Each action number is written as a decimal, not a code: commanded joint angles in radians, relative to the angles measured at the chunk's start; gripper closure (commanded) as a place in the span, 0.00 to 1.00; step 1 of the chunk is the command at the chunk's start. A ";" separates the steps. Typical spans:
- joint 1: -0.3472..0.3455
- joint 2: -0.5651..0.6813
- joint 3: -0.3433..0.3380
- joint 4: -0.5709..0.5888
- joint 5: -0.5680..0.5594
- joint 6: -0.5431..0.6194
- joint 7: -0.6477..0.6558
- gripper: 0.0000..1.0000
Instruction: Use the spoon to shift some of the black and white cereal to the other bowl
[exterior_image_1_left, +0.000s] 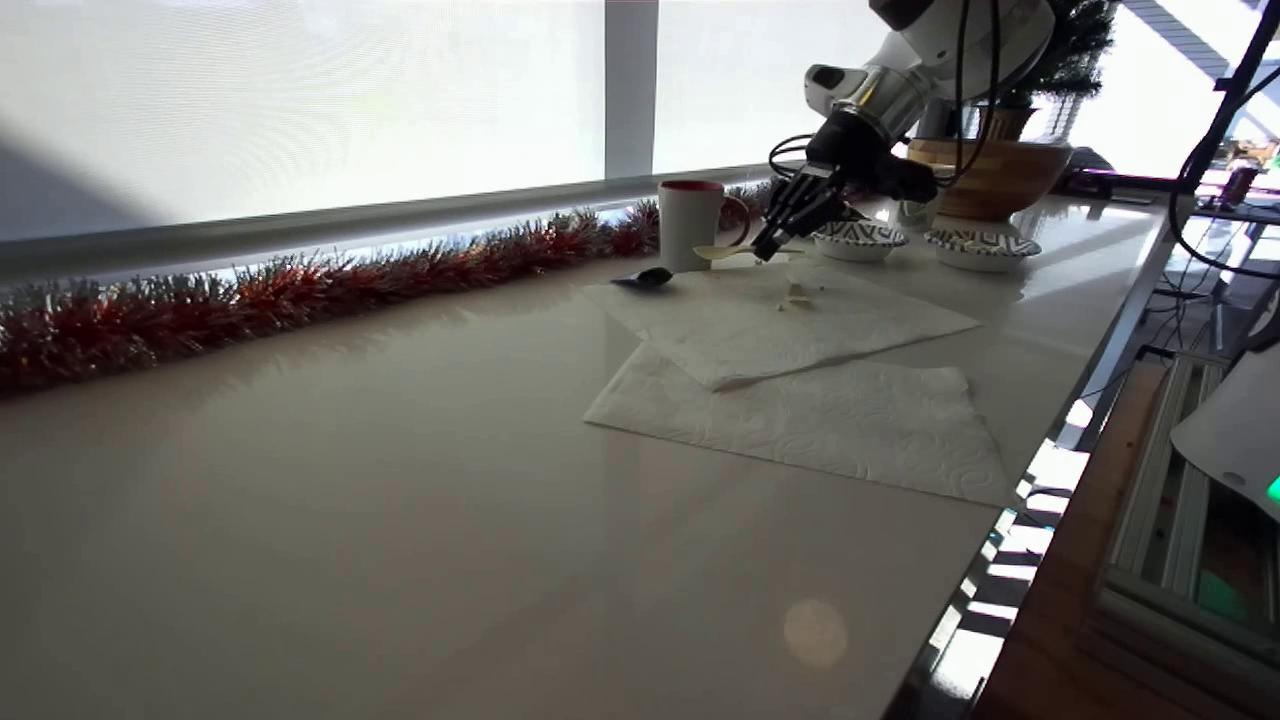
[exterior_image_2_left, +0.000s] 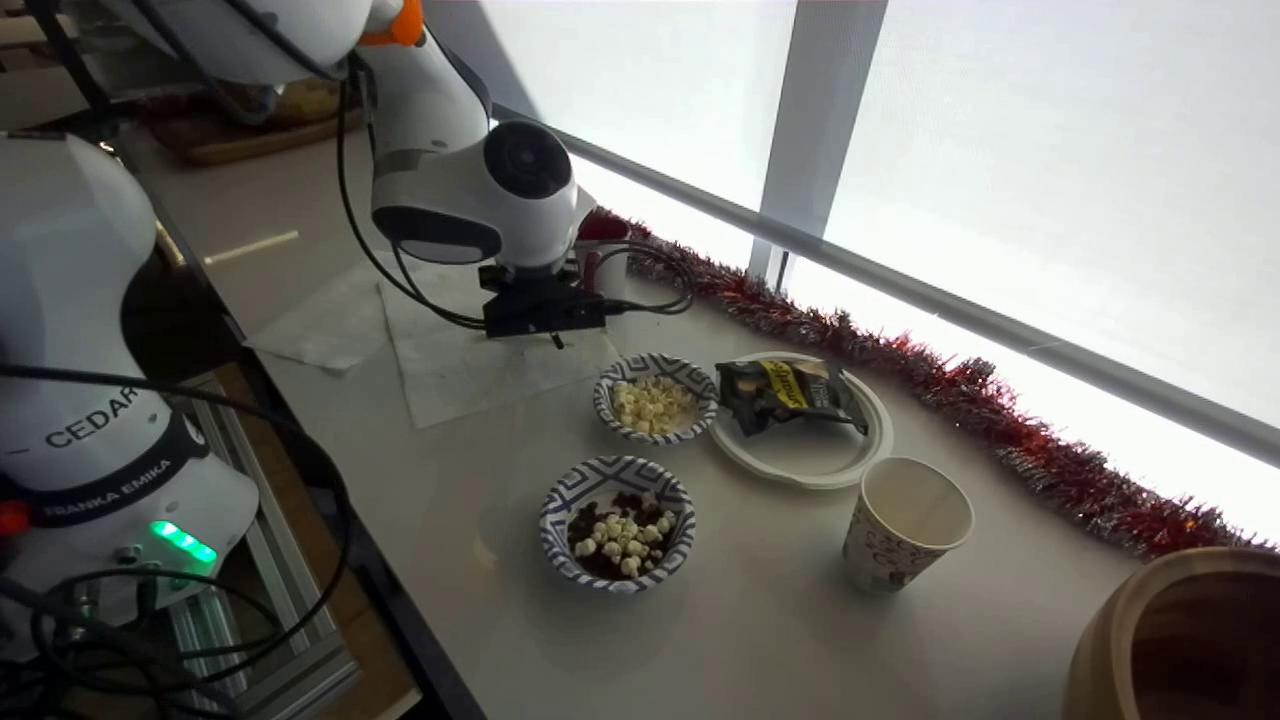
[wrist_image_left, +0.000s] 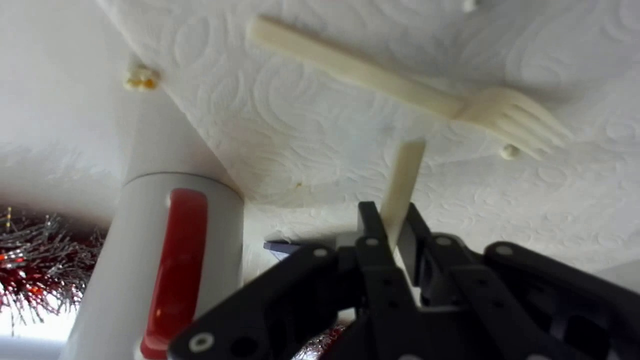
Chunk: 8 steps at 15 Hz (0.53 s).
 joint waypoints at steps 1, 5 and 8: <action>-0.238 0.083 0.174 -0.080 -0.069 -0.119 0.238 0.97; -0.548 0.181 0.435 -0.080 -0.085 -0.304 0.430 0.97; -0.795 0.235 0.646 -0.076 -0.130 -0.338 0.548 0.97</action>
